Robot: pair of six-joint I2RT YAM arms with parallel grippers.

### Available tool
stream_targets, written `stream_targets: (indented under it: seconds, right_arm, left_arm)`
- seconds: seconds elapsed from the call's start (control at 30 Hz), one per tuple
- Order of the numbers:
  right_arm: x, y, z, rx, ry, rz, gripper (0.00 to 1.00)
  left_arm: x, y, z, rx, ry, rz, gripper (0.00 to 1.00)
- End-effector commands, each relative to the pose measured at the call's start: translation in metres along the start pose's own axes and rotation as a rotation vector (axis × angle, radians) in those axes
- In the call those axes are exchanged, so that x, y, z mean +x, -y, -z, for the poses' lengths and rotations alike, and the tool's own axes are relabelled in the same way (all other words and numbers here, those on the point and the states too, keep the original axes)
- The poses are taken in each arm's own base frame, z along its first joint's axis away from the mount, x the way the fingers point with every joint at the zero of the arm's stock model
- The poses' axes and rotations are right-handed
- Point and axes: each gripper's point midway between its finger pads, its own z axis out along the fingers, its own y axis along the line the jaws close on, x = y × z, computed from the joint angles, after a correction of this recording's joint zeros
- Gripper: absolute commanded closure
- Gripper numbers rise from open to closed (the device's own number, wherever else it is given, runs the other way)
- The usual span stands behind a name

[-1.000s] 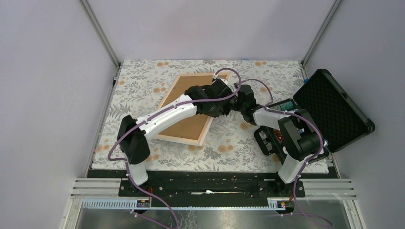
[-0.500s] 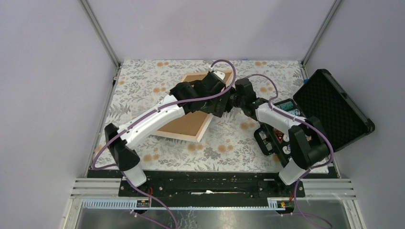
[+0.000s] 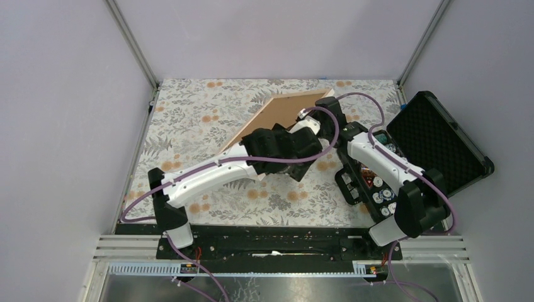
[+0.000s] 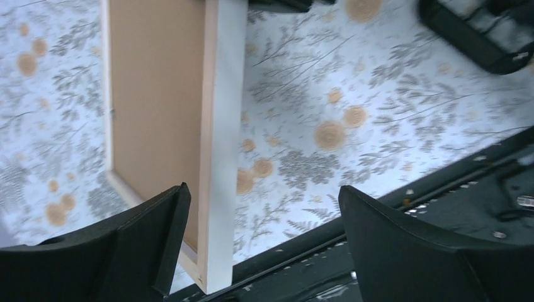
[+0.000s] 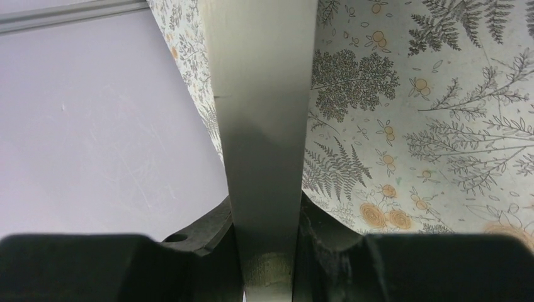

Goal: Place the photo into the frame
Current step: Turn over the photo frame at the center of the board.

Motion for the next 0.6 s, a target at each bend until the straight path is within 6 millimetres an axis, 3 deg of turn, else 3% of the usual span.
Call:
stream_targets:
  seconds: [0.0,0.23,0.37,0.5,0.57]
  right_arm:
    - [-0.009,-0.050,0.045,-0.118,0.047,-0.090,1.00]
    - [-0.007,-0.066,0.067,-0.158,0.045,-0.093,1.00]
    - [-0.010,-0.064,0.074,-0.155,0.066,-0.122,1.00]
    - [-0.013,-0.062,0.080,-0.160,0.092,-0.147,1.00]
    - [-0.013,-0.062,0.083,-0.164,0.095,-0.150,1.00]
  left_arm:
    - [0.011,-0.032,-0.005,-0.236,0.002,-0.074,0.07]
    - [0.019,-0.052,-0.009,-0.347,0.046,-0.110,0.29]
    - [0.020,-0.049,-0.013,-0.350,0.057,-0.132,0.34]
    - [0.017,-0.051,-0.015,-0.398,0.076,-0.160,0.52]
    - [0.013,-0.053,-0.013,-0.411,0.089,-0.159,0.66]
